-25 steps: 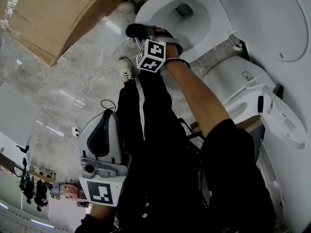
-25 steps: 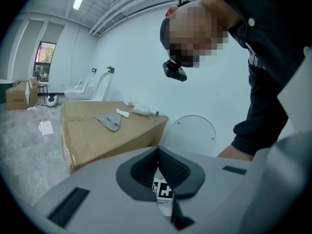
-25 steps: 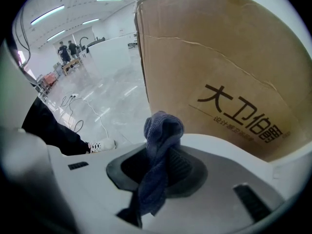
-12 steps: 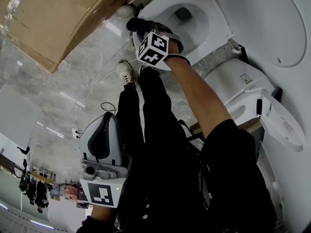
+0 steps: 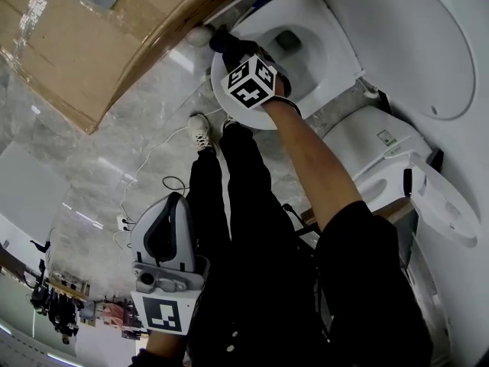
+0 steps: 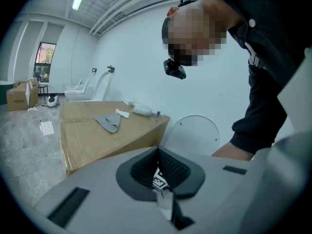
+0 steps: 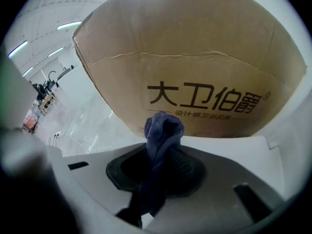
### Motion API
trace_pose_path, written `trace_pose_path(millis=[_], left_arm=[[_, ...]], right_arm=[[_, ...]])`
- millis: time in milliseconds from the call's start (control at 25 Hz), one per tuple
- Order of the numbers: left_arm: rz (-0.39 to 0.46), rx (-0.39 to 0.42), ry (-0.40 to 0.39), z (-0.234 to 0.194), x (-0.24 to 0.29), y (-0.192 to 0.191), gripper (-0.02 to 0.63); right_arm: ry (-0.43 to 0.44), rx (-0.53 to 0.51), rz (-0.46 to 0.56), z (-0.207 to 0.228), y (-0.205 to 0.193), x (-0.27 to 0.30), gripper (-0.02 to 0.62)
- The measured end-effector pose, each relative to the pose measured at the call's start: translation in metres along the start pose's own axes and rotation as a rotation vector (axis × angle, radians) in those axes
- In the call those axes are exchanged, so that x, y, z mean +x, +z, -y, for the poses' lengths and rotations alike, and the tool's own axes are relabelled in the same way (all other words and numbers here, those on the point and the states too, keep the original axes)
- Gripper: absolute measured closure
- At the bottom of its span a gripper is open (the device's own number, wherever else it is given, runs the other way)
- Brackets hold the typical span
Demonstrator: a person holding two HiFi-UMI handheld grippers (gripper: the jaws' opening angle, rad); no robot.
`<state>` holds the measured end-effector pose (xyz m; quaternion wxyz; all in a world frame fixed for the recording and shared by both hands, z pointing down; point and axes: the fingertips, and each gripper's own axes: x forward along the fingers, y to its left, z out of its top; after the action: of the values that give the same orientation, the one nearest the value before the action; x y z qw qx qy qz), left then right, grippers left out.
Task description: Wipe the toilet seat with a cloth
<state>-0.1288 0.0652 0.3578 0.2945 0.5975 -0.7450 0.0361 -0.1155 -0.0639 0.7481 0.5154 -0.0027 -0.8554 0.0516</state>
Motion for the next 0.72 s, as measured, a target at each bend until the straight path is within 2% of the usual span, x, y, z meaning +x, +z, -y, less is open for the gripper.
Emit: trace_pose_path(millis=[720], left_arm=[[-0.011, -0.002, -0.014, 0.006, 0.013, 0.003, 0.595]], right_arm=[[-0.161, 0.216, 0.048, 0.100, 0.006, -0.015, 0.508]])
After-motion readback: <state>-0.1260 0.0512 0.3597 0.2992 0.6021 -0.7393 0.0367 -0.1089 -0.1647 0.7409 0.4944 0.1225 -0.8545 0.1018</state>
